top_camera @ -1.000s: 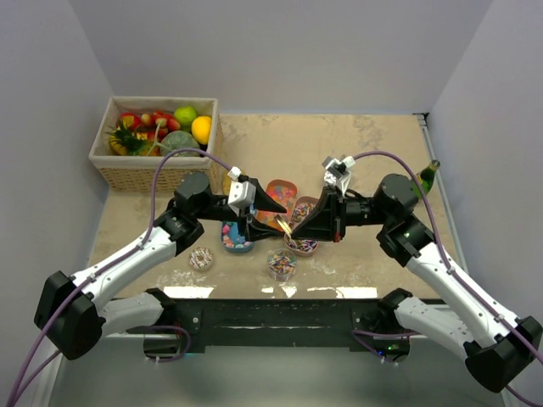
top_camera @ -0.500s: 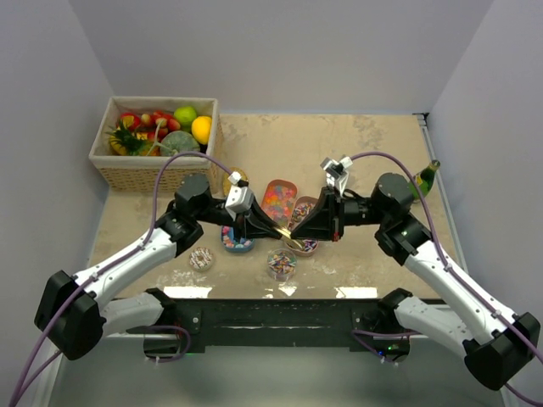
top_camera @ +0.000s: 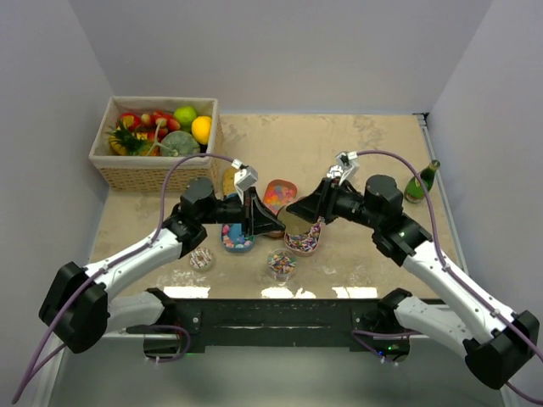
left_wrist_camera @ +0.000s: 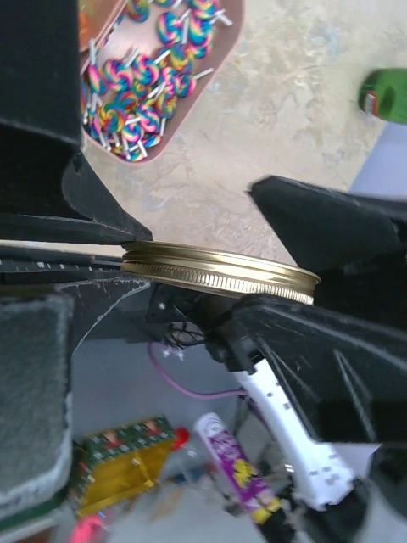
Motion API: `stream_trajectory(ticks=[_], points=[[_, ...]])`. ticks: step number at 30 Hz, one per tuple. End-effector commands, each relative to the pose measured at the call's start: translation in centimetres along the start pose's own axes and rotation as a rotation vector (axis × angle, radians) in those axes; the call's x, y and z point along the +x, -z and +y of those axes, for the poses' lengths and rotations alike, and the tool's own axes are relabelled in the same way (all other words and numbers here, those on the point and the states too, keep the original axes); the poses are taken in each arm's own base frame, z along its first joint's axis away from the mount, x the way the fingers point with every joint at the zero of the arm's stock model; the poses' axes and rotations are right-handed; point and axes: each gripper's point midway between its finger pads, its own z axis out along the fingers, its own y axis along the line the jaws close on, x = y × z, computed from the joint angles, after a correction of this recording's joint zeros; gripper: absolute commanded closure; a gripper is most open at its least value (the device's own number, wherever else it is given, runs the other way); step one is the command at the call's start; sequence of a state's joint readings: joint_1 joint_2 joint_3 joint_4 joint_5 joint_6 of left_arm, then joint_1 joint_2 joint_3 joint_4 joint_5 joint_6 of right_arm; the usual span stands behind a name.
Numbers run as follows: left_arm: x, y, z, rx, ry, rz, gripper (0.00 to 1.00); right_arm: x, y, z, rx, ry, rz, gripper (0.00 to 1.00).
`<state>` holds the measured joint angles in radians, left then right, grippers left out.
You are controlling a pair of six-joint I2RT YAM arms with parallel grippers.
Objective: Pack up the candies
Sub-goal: Close the bottle lid on the packing bottle.
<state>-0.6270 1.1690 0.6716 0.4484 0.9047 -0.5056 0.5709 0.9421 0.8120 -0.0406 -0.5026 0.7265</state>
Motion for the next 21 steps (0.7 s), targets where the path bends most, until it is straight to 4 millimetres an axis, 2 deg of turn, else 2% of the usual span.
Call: stream_trajectory(ticks=[1,2,3,5,6,11,12,15,17,19,21], points=[[0.9,-0.5,1.3,-0.117,0.277,-0.028,1.00,-2.4,2.9,-8.0,0.440,0.005,-0.232,0.34],[1.5,-0.3,2.0,-0.154,0.309,-0.031,1.00,-2.1,3.1,-8.1,0.446,0.012,-0.225,0.34],[2.9,0.0,2.6,-0.191,0.360,-0.010,1.00,-1.8,3.2,-8.4,0.457,0.021,-0.208,0.34],[3.9,0.4,3.3,-0.242,0.407,-0.007,1.00,-0.7,3.2,-9.2,0.484,0.020,-0.157,0.34],[4.9,0.8,3.5,-0.267,0.443,0.014,1.00,-0.3,3.2,-9.4,0.491,0.025,-0.138,0.35],[6.8,1.9,3.0,-0.303,0.525,0.028,1.00,3.2,2.6,-10.6,0.474,-0.003,-0.011,0.36],[8.0,2.2,3.1,-0.319,0.554,0.046,1.00,4.4,2.4,-11.0,0.464,-0.014,0.033,0.36],[9.9,2.6,2.5,-0.291,0.613,0.068,1.00,6.3,2.2,-11.9,0.460,-0.028,0.090,0.37],[11.2,2.6,2.4,-0.274,0.652,0.096,1.00,6.7,1.8,-11.8,0.428,-0.025,0.090,0.37],[12.7,2.7,3.1,-0.302,0.689,0.124,1.00,7.9,1.6,-12.2,0.412,-0.046,0.118,0.38],[13.4,2.5,3.0,-0.292,0.702,0.147,1.00,8.4,1.4,-12.3,0.402,-0.058,0.131,0.38]])
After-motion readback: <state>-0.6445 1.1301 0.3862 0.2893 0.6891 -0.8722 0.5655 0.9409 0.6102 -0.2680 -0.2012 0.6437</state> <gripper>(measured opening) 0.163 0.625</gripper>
